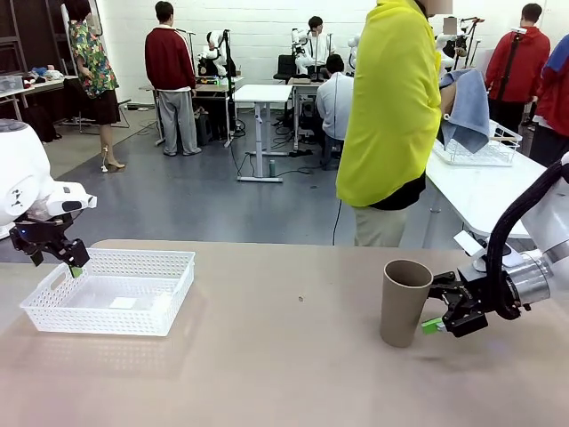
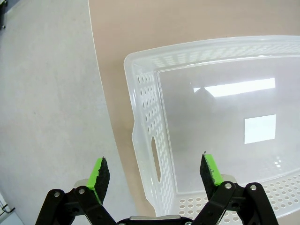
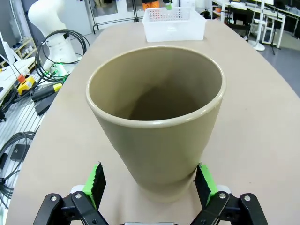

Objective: Clean and organize the cups into the basket.
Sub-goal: Pick up the Organizing basket and move it to the center of the table, then pick up the Reusable plastic cup from the right side of the table and place it inside the Organizing basket.

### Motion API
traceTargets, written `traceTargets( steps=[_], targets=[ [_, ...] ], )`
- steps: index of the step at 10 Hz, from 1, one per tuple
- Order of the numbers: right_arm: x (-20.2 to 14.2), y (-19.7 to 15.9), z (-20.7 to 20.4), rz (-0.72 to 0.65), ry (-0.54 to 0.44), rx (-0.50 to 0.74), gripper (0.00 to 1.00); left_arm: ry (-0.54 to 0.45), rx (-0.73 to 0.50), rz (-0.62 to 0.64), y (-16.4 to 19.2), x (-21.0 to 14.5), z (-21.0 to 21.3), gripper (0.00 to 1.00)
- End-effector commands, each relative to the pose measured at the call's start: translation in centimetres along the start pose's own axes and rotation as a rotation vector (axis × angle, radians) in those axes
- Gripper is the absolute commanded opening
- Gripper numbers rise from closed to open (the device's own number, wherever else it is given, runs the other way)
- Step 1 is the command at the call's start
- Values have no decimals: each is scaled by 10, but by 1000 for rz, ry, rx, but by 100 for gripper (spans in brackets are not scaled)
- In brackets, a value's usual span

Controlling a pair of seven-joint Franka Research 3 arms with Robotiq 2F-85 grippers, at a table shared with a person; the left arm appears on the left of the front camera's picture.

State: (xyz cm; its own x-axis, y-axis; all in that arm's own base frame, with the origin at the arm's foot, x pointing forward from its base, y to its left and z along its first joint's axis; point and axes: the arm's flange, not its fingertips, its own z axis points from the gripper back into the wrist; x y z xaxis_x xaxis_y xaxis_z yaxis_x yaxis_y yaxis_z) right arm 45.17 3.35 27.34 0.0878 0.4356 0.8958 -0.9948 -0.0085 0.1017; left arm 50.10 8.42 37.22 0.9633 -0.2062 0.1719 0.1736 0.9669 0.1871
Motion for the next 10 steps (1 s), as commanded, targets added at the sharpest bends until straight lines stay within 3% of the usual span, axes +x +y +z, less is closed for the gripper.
traceTargets(
  steps=[1, 10],
  targets=[
    [-1, -9, -9, 21, -39, -27, 100, 28, 17, -29, -1, 6, -7, 100],
    [10, -22, -39, -5, -53, -73, 100, 11, -39, -38, -2, 4, -13, 100]
  ],
)
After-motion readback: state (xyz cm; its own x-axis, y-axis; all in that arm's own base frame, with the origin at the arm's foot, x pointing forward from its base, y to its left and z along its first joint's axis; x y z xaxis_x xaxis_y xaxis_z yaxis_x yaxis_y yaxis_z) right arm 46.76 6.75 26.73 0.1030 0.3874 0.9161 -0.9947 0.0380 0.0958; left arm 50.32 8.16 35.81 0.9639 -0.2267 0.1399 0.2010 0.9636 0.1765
